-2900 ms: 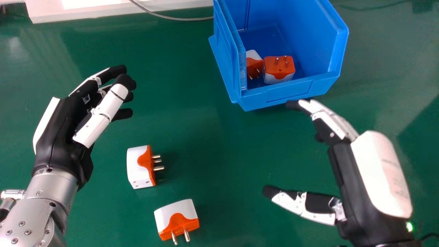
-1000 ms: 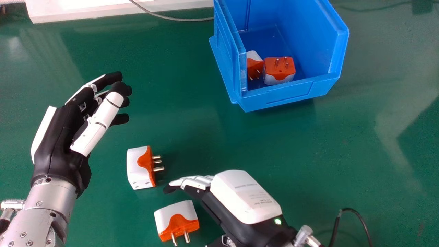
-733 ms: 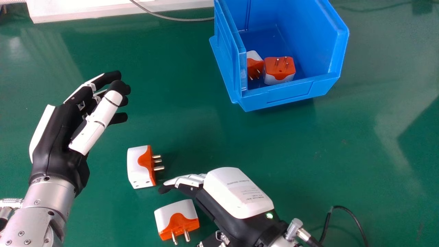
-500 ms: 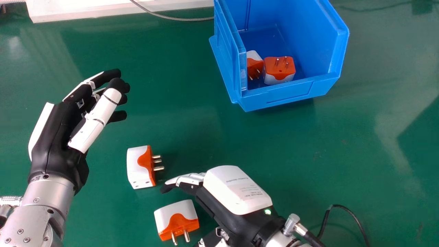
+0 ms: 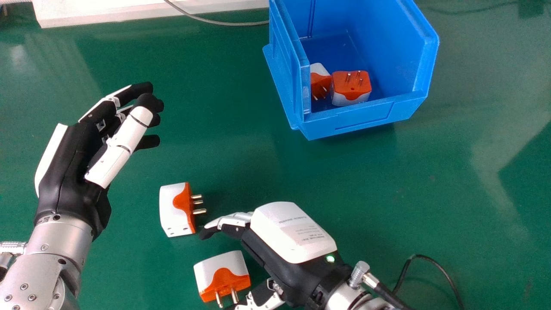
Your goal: Pick all objects and put in blue box
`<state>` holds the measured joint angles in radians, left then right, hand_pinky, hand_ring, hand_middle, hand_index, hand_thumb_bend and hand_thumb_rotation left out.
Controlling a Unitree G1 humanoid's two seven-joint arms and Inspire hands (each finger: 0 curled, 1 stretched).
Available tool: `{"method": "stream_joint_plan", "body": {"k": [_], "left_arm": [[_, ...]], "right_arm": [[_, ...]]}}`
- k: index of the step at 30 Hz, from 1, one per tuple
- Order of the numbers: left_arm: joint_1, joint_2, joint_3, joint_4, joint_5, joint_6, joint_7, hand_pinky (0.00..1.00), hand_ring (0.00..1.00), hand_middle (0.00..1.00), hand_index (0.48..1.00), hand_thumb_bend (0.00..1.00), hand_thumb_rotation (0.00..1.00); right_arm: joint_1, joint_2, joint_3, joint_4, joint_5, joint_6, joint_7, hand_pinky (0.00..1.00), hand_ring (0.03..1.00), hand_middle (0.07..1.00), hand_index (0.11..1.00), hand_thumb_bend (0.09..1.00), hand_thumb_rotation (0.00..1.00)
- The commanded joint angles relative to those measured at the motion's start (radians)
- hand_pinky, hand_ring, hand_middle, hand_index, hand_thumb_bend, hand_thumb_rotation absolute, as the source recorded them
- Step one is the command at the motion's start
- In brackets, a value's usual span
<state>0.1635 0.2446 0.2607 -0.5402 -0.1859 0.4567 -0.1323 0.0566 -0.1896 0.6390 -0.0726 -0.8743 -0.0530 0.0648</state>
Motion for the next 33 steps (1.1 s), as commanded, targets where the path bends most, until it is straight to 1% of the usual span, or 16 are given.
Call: {"method": "stream_joint_plan", "body": {"k": [1,7,10,12,18,22,28,33], "left_arm": [[-0.016,0.01,0.006,-0.031,-0.007,0.002,-0.002,0.73,0.8,0.77,0.795,0.59,0.59],[-0.025,0.011,0.002,-0.026,-0.002,0.0,-0.002,0.73,0.79,0.77,0.794,0.58,0.59],[-0.03,0.012,0.002,-0.021,-0.001,-0.002,-0.003,0.73,0.79,0.77,0.794,0.58,0.59],[-0.033,0.011,0.001,-0.019,0.0,-0.001,-0.002,0.72,0.79,0.77,0.793,0.58,0.59],[-0.044,0.01,-0.004,-0.017,0.0,0.002,-0.001,0.72,0.79,0.77,0.792,0.58,0.58],[-0.049,0.01,-0.003,-0.016,-0.003,0.004,-0.002,0.72,0.79,0.77,0.792,0.58,0.58],[-0.06,0.007,-0.003,-0.006,-0.006,0.007,-0.003,0.73,0.8,0.78,0.792,0.58,0.59],[-0.065,0.007,-0.006,-0.013,-0.008,0.017,-0.001,0.73,0.8,0.78,0.793,0.57,0.59]], "right_arm": [[-0.013,0.011,0.009,-0.002,-0.009,-0.001,-0.015,0.62,0.749,0.782,0.739,0.448,0.0],[-0.02,0.002,0.024,-0.008,-0.03,0.003,-0.003,0.62,0.745,0.778,0.733,0.41,0.0],[-0.029,-0.001,0.03,-0.004,-0.039,0.003,0.006,0.62,0.745,0.778,0.73,0.407,0.0],[-0.034,-0.002,0.035,-0.007,-0.047,0.006,0.016,0.62,0.746,0.778,0.729,0.407,0.0],[-0.033,-0.014,0.054,-0.041,-0.078,0.011,0.044,0.61,0.74,0.777,0.725,0.399,0.0],[-0.032,-0.024,0.059,-0.052,-0.084,0.013,0.062,0.6,0.73,0.77,0.722,0.394,0.0],[-0.043,-0.038,0.062,-0.078,-0.085,0.034,0.157,0.6,0.724,0.766,0.72,0.364,0.0],[-0.039,-0.037,0.046,-0.101,-0.048,0.067,0.236,0.6,0.724,0.767,0.719,0.352,0.01]]}}
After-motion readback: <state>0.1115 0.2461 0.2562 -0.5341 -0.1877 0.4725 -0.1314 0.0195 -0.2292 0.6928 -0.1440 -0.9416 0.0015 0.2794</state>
